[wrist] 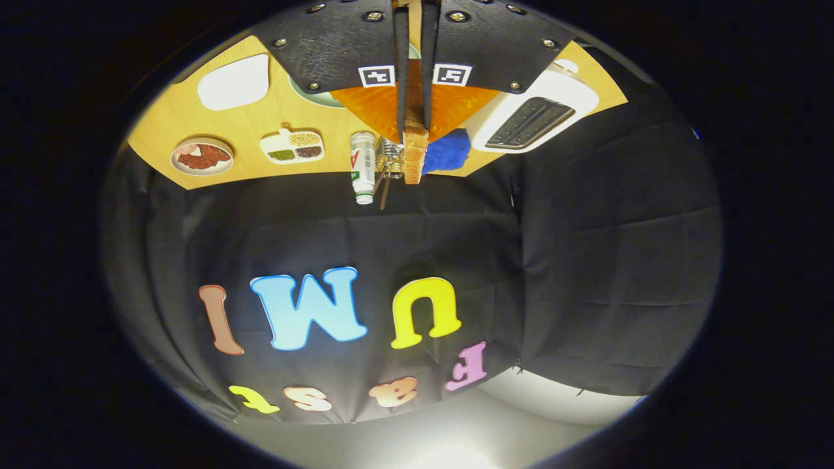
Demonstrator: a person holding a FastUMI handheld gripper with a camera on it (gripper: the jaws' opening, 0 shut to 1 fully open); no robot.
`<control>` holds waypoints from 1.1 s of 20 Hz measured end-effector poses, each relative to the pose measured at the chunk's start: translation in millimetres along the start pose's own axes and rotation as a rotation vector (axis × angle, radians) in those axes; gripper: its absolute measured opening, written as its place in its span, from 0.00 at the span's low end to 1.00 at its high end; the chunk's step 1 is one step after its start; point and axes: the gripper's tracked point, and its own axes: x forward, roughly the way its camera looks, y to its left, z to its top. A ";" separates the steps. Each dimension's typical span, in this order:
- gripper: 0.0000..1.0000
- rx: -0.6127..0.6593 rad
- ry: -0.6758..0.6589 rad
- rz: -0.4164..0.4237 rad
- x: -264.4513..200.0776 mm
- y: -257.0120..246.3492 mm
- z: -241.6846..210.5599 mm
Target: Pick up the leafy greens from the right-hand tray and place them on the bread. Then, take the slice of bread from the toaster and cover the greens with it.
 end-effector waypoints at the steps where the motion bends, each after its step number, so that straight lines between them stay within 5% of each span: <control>1: 0.07 0.007 0.011 -0.020 1.1 -12.7 -4.0; 10: 0.07 0.028 0.062 -0.069 2.3 -55.4 -33.1; 22: 0.07 0.066 0.075 0.028 29.1 -11.8 -54.0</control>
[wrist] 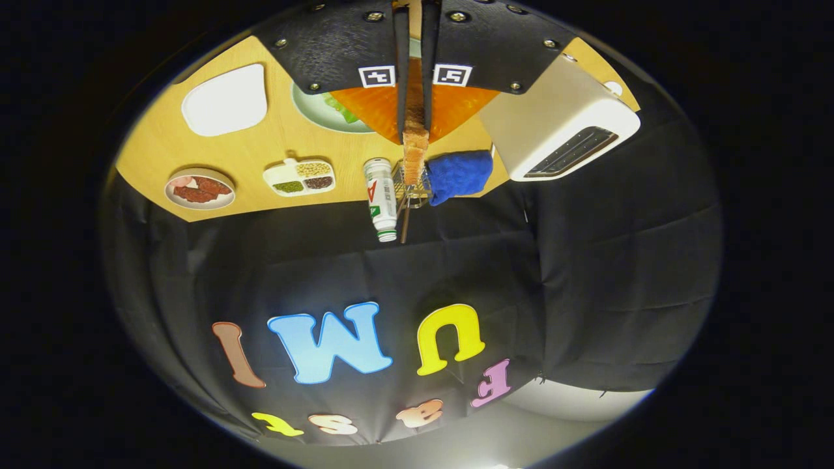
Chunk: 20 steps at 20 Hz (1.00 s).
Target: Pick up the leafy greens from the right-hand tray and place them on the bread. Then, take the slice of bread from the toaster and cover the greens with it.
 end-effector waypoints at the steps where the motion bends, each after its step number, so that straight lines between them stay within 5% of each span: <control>1: 0.07 0.011 0.004 0.008 3.2 3.6 -3.0; 14: 0.12 0.073 0.127 -0.090 19.5 -65.5 -53.8; 16: 0.17 0.026 0.143 -0.117 19.8 -75.2 -58.2; 18: 0.35 -0.026 0.140 -0.127 15.8 -81.8 -55.9; 20: 0.38 -0.033 0.126 -0.133 12.1 -87.3 -52.6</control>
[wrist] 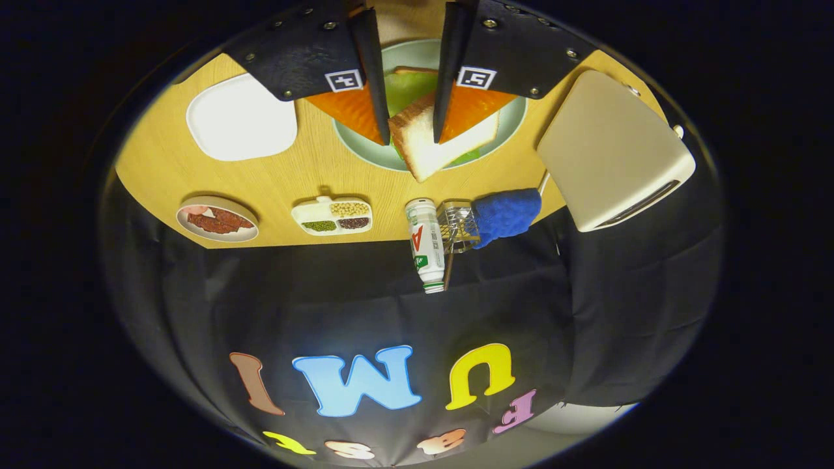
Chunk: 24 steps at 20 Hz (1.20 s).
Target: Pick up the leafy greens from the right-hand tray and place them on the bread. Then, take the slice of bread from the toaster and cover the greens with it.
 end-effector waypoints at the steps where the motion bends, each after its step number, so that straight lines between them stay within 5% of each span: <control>1: 0.38 -0.004 -0.006 -0.008 -1.6 -5.4 1.5; 4: 0.44 -0.045 -0.018 -0.027 -7.5 -17.8 5.2; 5: 0.53 -0.048 -0.022 -0.026 -11.0 -21.6 6.2; 24: 0.53 -0.110 -0.236 -0.167 -121.7 -204.4 78.8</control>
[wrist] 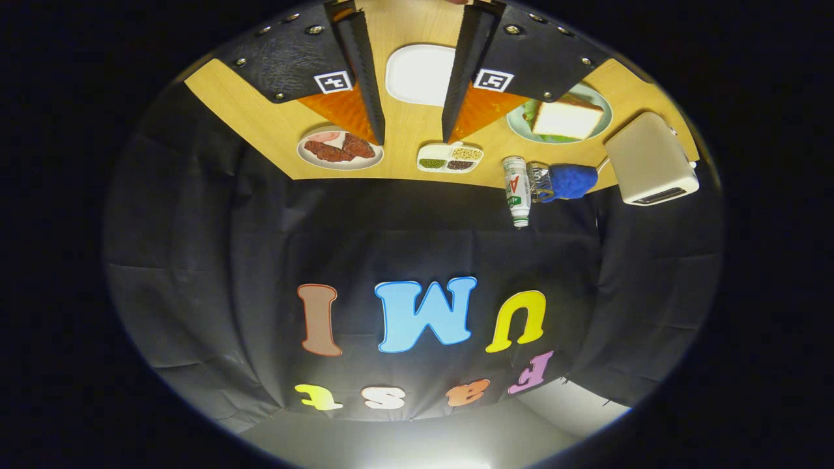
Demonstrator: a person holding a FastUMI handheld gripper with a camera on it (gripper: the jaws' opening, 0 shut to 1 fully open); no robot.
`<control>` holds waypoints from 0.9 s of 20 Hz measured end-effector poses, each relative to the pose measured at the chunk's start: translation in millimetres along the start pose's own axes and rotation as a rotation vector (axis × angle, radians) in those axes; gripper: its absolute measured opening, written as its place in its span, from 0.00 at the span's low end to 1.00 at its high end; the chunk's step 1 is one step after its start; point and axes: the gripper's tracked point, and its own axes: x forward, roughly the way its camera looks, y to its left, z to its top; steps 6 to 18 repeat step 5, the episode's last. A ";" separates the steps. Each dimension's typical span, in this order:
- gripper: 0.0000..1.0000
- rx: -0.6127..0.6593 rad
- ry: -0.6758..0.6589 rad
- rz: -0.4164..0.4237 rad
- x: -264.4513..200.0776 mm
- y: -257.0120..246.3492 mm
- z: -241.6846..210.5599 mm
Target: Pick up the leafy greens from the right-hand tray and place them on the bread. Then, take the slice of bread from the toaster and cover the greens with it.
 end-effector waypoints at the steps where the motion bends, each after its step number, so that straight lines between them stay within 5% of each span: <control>1: 0.53 -0.009 -0.002 -0.025 -1.3 -16.8 0.3; 3: 0.53 -0.046 -0.030 -0.069 -5.1 -48.9 6.3; 5: 0.53 -0.055 -0.091 -0.025 -5.4 -65.9 16.6; 18: 0.53 -0.055 -0.091 -0.025 -5.4 -65.9 16.6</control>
